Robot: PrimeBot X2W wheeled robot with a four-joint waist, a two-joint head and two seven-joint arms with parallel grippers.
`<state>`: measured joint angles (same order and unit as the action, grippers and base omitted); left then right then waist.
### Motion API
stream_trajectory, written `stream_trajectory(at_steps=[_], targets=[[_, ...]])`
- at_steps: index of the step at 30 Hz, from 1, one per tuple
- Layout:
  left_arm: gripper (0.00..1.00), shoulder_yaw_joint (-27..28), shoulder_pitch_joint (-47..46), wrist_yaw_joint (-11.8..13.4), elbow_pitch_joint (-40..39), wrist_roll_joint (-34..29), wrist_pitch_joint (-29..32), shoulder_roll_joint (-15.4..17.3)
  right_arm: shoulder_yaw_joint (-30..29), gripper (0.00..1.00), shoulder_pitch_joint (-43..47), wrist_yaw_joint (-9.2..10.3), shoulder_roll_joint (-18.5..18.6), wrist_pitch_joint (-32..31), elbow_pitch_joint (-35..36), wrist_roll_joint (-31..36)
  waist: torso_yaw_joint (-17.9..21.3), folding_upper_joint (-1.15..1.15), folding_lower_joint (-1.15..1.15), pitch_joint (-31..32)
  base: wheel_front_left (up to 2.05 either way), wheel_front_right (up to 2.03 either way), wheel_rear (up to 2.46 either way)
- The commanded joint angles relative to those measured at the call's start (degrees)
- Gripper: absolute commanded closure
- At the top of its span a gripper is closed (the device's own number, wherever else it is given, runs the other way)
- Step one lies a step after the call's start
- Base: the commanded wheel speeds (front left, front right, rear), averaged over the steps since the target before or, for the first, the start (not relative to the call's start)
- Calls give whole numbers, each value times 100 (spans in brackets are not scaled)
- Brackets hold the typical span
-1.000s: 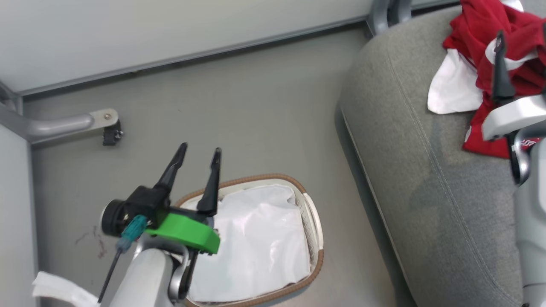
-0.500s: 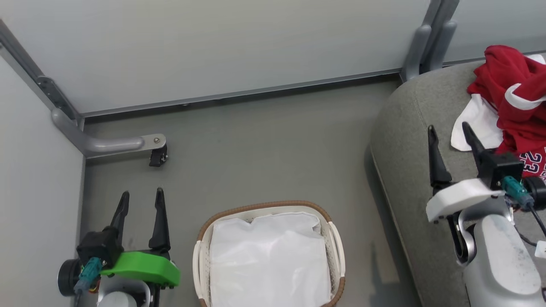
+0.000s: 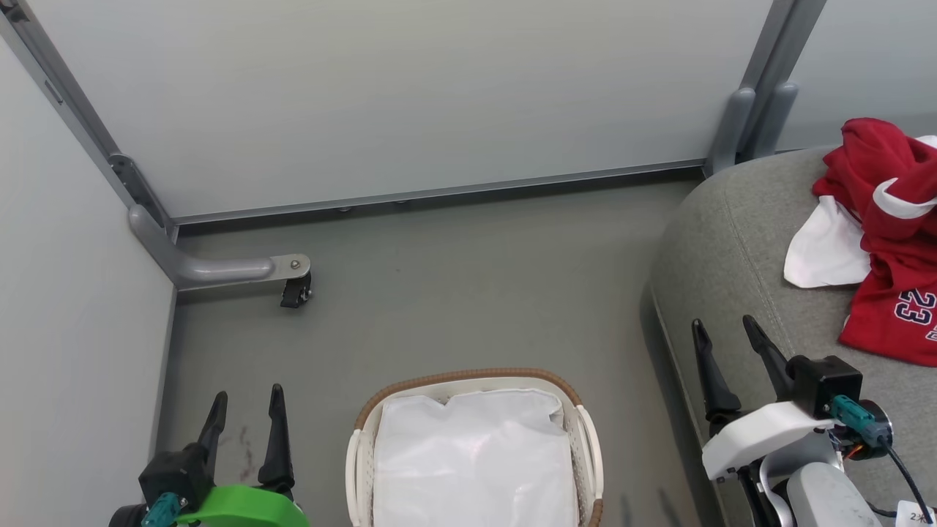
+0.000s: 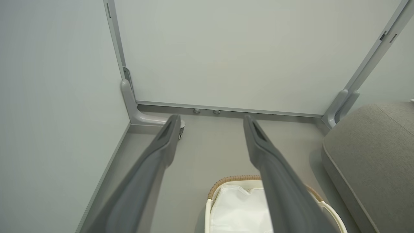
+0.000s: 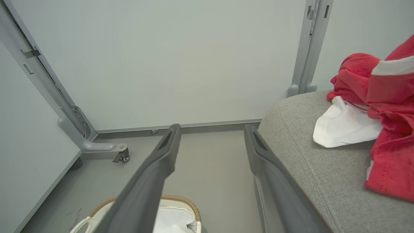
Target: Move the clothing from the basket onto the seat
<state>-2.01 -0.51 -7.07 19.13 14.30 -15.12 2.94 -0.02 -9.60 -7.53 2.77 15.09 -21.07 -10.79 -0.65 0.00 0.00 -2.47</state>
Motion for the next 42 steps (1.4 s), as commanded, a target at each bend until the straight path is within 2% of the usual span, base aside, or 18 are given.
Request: stream_trajectory(at_steps=[1,20,21,25,42], targets=[[0,-19,80,-22,0,43,-3,-3,20,0,96,8,24,12,25,-32,5,0,0,24,0,0,0],[0,-129,41,-45,24,173,-4,-3,107,0,206,8,23,12,5,-74,-13,0,0,82,0,0,0],[100,-142,0,-7,17,145,0,-4,104,100,142,0,0,0,4,-55,-13,0,0,83,0,0,0],[100,-156,7,-3,152,242,20,-11,81,100,191,0,-33,-43,-142,-137,-15,0,0,85,0,0,0],[100,50,-135,-12,2,1936,480,9,-78,100,227,1,-21,-510,64,-1918,-4,0,0,105,0,0,0]])
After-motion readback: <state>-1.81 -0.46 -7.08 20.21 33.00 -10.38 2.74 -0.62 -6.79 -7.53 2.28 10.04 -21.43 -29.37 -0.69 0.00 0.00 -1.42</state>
